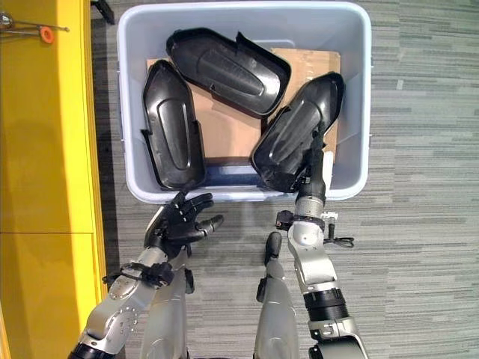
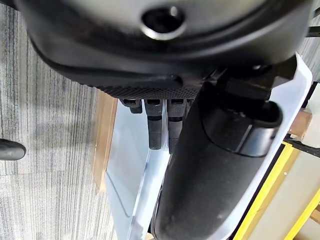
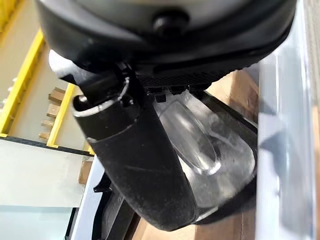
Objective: Move parts from the plastic box to the shelf.
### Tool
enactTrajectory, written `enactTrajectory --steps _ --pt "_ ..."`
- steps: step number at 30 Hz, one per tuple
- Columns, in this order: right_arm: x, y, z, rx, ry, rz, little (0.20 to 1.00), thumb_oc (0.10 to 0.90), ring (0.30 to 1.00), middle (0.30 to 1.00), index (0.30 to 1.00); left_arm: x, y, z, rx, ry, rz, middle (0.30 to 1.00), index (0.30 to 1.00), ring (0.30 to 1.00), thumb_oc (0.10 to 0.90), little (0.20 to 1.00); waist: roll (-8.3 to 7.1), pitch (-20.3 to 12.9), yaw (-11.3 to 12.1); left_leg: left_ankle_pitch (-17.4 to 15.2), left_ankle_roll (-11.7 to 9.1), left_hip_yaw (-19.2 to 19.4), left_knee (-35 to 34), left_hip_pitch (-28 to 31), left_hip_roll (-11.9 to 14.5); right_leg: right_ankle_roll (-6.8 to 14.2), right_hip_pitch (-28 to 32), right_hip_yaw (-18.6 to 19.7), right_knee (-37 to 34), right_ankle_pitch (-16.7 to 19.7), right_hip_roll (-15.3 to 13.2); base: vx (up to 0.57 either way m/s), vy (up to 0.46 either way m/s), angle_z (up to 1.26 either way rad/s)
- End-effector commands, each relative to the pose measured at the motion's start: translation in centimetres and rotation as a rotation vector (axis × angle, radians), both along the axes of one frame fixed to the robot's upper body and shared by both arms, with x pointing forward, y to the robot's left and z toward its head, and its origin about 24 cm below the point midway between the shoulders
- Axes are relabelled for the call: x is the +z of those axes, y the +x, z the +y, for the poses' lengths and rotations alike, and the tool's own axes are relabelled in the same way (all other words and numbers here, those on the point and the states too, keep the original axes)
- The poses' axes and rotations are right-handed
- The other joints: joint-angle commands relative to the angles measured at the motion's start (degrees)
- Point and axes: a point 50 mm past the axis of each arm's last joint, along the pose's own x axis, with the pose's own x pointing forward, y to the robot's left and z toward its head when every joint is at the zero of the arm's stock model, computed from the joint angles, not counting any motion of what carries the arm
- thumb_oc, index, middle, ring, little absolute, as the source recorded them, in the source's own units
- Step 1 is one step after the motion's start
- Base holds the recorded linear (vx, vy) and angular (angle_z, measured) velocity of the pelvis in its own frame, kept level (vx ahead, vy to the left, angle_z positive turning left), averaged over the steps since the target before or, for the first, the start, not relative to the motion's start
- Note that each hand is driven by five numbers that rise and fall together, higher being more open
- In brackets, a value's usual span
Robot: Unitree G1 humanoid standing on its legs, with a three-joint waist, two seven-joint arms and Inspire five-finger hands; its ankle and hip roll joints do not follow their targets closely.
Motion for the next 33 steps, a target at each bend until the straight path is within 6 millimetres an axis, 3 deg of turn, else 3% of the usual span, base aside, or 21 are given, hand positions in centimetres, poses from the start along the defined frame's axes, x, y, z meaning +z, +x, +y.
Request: enactTrajectory --steps 1,2,4,5,7,9,16,19,20,21,33 --pt "6.3 -1.5 -0.9 -0.038 -0.067 -0.316 1.000 0.900 1.000 1.000 1.000 1.3 -1.2 0.3 0.011 -0.032 -0.063 1.000 1.000 1.000 0.900 1.000 0.10 -1.4 -0.5 -2.8 -0.3 -0.2 1.2 4.2 5.3 -3.5 -0.5 0.1 2.0 2.7 -5.8 -0.02 0.002 0.03" --pt "5.9 -1.7 -1.0 -0.043 -0.069 -0.304 1.000 0.900 1.000 1.000 1.000 0.9 -1.7 0.2 0.010 -0.032 -0.044 1.000 1.000 1.000 0.900 1.000 0.16 -1.4 -0.4 -3.7 -0.4 0.1 1.1 6.1 5.5 -3.4 1.2 0.1 1.9 1.9 -5.6 0.00 0.000 0.00" --pt "6.9 -1.8 -1.2 -0.057 -0.083 -0.344 1.000 0.900 1.000 1.000 1.000 1.2 -1.3 0.3 0.012 -0.031 -0.057 1.000 1.000 1.000 0.900 1.000 -0.05 -1.4 -0.6 -2.9 -0.3 -0.1 1.1 4.6 5.4 -3.5 -0.2 0.1 2.0 2.6 -5.8 0.00 0.000 0.00" --pt "6.3 -1.9 -1.3 -0.057 -0.083 -0.322 1.000 0.900 1.000 1.000 1.000 0.8 -1.7 0.3 0.012 -0.031 -0.036 1.000 1.000 1.000 0.900 1.000 0.05 -1.4 -0.5 -4.1 -0.4 0.0 1.2 6.6 5.6 -3.3 1.6 0.2 2.3 1.6 -5.6 0.00 0.000 0.00" --pt "7.0 -2.0 -1.1 -0.051 -0.090 -0.350 1.000 0.900 1.000 1.000 1.000 1.2 -1.4 0.3 0.011 -0.032 -0.055 1.000 1.000 1.000 0.900 1.000 -0.16 -1.4 -0.6 -2.9 -0.3 -0.1 1.0 4.8 5.5 -3.5 -0.2 0.1 2.0 2.7 -5.7 0.00 0.000 0.00" --pt "6.4 -2.0 -0.9 -0.043 -0.093 -0.324 1.000 0.900 1.000 1.000 1.000 0.7 -1.7 0.2 0.009 -0.034 -0.032 1.000 1.000 1.000 0.900 1.000 -0.10 -1.4 -0.5 -4.0 -0.4 0.1 1.1 6.9 5.8 -3.3 1.7 0.2 2.2 1.6 -5.6 0.02 -0.001 -0.02" --pt "7.1 -1.6 -0.1 -0.009 -0.115 -0.345 1.000 0.900 1.000 1.000 1.000 1.3 -1.4 0.2 0.009 -0.038 -0.060 1.000 1.000 1.000 0.900 1.000 -0.04 -1.4 -0.4 -2.8 -0.3 0.0 0.8 4.8 5.6 -3.5 -0.2 0.1 2.1 2.8 -5.6 0.00 0.003 0.00" --pt "6.2 -1.3 0.6 0.026 -0.128 -0.307 1.000 0.900 1.000 1.000 1.000 0.7 -1.7 0.1 0.008 -0.042 -0.035 1.000 1.000 1.000 0.900 1.000 0.25 -1.4 -0.2 -4.0 -0.4 0.1 1.1 6.6 5.9 -3.2 1.5 0.1 2.4 1.6 -5.5 0.00 0.006 0.00" --pt "6.9 -1.2 0.7 0.026 -0.129 -0.329 1.000 0.900 1.000 1.000 1.000 1.3 -1.3 0.1 0.009 -0.043 -0.058 1.000 1.000 1.000 0.900 1.000 0.13 -1.4 -0.3 -2.8 -0.3 0.0 0.9 4.6 5.6 -3.4 -0.5 0.1 2.1 2.8 -5.7 0.00 0.000 0.00" --pt "6.1 -1.2 0.8 0.038 -0.135 -0.300 1.000 0.900 1.000 1.000 1.000 0.8 -1.7 0.1 0.008 -0.045 -0.038 1.000 1.000 1.000 0.900 1.000 0.26 -1.4 -0.2 -3.9 -0.4 0.1 1.0 6.5 5.9 -3.2 1.4 0.1 2.3 1.8 -5.5 -0.03 0.003 0.01" --pt "3.3 0.1 4.3 0.223 -0.178 -0.166 1.000 0.900 1.000 1.000 1.000 1.0 -1.4 0.0 0.009 -0.053 -0.054 1.000 1.000 1.000 0.900 1.000 0.78 -1.4 0.4 -4.0 -0.5 -0.2 1.3 5.5 5.9 -3.2 1.0 -0.2 2.2 1.8 -5.4 0.00 0.000 0.00"
